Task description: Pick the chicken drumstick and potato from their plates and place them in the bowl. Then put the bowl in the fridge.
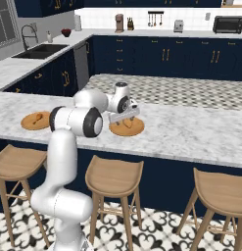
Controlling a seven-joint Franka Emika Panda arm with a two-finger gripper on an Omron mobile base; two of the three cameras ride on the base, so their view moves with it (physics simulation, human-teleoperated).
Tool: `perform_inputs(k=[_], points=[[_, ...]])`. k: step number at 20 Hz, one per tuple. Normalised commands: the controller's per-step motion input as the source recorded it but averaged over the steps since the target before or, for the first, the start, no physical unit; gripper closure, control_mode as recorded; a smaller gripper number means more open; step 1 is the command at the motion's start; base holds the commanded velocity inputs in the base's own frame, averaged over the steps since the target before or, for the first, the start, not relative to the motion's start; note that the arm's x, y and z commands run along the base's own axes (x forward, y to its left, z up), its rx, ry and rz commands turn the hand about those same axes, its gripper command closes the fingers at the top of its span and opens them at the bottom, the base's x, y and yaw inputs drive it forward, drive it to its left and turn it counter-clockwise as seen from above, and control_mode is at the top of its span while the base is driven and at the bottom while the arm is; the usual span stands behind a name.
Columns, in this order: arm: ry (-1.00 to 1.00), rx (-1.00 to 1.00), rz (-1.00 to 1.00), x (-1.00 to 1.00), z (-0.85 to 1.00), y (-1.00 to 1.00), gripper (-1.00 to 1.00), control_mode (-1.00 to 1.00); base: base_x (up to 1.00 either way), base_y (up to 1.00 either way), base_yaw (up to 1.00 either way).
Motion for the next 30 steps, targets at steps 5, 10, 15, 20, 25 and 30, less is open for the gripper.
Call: perform_inputs(k=[5, 10, 15, 20, 25, 30], points=[[0.0, 0.0, 0.0, 0.33, -0.28, -0.1, -1.0, -1.0, 0.0, 0.0, 0.0], [-0.01, 0.0, 0.0, 0.23, -0.35, 0.0, -1.0, -1.0, 0.0, 0.0, 0.0], [0.0, 0.0, 0.0, 0.4, -0.19, -0.07, -1.0, -1.0, 0.0, 0.0, 0.0], [-0.01, 0.0, 0.0, 0.2, -0.25, -0.05, -1.0, -1.0, 0.0, 0.0, 0.0], [-0.08, 0.0, 0.0, -0.09, -0.33, 0.35, 1.0, -1.0, 0.0, 0.0, 0.0], [-0.17, 0.0, 0.01, -0.67, -0.2, 0.41, 1.0, -1.0, 0.0, 0.0, 0.0]])
